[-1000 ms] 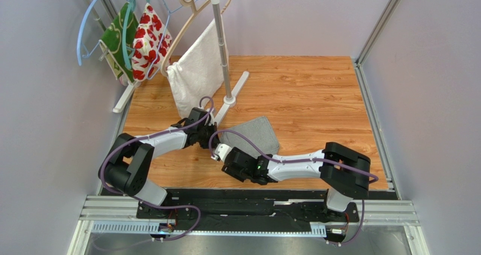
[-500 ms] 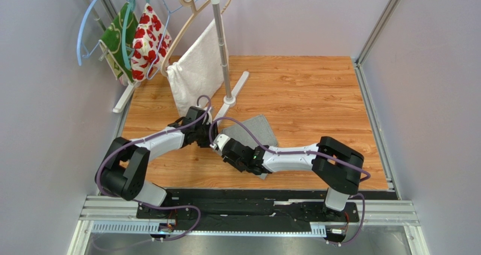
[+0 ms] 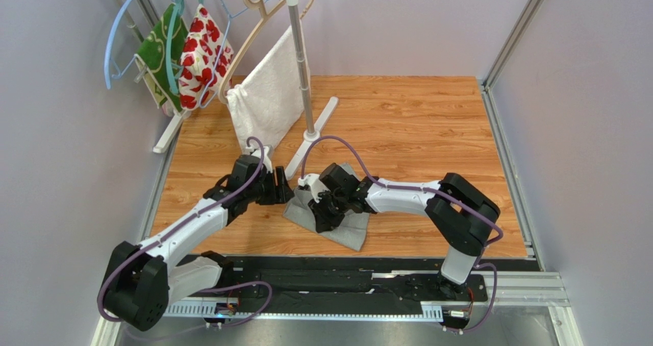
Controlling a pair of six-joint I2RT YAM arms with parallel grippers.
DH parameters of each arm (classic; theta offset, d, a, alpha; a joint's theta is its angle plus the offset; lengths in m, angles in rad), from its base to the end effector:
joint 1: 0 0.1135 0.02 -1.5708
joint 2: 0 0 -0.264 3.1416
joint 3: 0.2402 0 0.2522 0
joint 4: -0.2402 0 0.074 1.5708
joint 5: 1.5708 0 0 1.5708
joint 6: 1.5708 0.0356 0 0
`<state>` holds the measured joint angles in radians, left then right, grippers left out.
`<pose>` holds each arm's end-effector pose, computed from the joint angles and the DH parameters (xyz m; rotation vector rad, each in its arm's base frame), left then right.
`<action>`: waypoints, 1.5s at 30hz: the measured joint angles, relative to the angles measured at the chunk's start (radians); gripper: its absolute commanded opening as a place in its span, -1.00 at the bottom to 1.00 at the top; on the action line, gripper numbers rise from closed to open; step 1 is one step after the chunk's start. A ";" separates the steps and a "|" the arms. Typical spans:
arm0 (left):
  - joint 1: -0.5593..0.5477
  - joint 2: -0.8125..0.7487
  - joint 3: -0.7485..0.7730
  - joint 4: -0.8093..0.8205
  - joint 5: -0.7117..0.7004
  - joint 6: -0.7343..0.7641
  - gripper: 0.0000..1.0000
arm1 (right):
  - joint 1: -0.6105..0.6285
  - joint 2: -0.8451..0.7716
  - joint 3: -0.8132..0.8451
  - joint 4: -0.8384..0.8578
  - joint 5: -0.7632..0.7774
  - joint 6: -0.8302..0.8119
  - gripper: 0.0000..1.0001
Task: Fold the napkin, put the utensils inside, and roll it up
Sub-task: Roll the napkin with the utensil
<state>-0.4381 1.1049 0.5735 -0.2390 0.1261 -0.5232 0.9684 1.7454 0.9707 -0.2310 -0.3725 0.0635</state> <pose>0.1986 -0.0980 0.2008 -0.0383 2.4189 -0.6084 0.1821 0.2877 0.1545 -1.3183 2.3729 0.8325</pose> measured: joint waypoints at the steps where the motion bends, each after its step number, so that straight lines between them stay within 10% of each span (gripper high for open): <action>1: 0.000 -0.021 -0.026 0.014 0.010 -0.002 0.33 | -0.010 0.007 0.005 -0.006 -0.041 0.000 -0.84; 18: 0.000 -0.059 -0.155 0.153 0.139 -0.006 0.26 | -0.197 0.240 0.157 -0.124 -0.526 0.016 -0.82; 29: 0.000 0.066 -0.156 0.264 0.162 -0.012 -0.32 | -0.240 0.318 0.192 -0.140 -0.658 0.026 -0.81; 34: 0.000 0.109 -0.156 0.287 0.171 -0.015 -1.00 | -0.245 0.326 0.197 -0.146 -0.669 0.027 -0.39; 38: 0.000 0.123 -0.156 0.281 0.156 -0.016 -1.00 | -0.250 0.322 0.197 -0.150 -0.669 0.037 -0.02; 45: 0.000 0.143 -0.155 0.249 0.096 -0.060 -1.00 | -0.290 0.173 0.173 -0.196 -0.501 0.049 0.06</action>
<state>-0.4381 1.2480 0.4187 0.0097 0.2222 -0.5831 0.6788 1.9182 1.1435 -0.4271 -0.8738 0.1123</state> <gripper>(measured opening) 0.010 0.519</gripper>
